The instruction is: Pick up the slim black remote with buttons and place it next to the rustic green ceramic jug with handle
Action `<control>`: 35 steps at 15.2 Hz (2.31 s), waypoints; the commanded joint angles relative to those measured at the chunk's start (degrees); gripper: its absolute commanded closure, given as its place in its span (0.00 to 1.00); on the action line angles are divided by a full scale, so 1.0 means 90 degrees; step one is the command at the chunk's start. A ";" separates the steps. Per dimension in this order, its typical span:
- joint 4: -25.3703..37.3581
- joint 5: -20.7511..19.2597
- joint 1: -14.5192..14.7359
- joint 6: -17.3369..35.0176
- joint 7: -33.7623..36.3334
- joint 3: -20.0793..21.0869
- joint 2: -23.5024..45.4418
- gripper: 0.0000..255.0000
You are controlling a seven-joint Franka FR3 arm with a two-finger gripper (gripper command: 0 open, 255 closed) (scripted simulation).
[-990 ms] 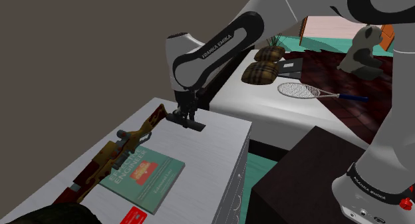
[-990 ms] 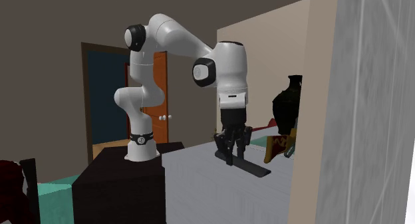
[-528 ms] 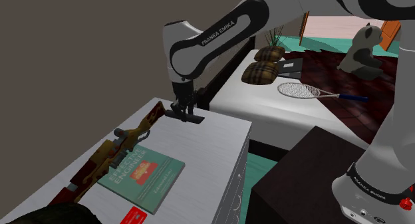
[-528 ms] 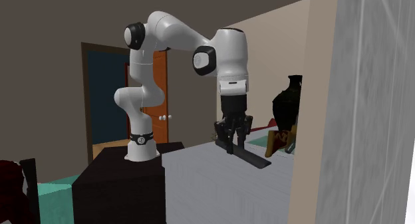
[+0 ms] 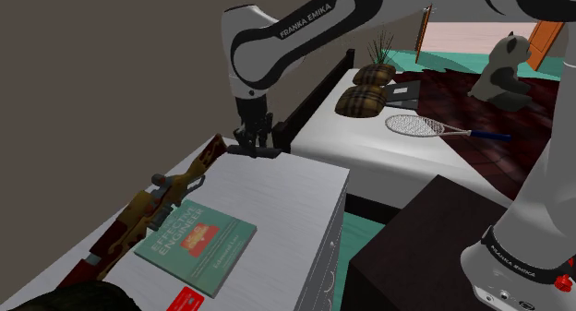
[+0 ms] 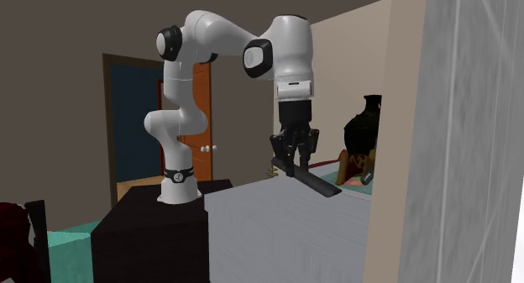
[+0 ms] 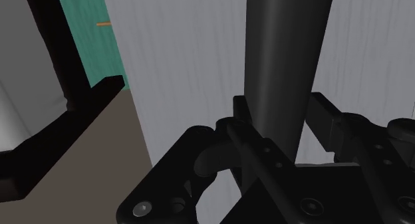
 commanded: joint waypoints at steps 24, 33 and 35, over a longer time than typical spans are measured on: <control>0.1719 0.0087 0.0011 -0.2024 0.0052 0.0052 -0.0327 1.00; 0.2677 0.0044 0.0066 -0.2851 0.0117 0.0067 -0.0195 1.00; 0.2927 0.0027 0.0086 -0.3048 0.0135 0.0071 -0.0141 1.00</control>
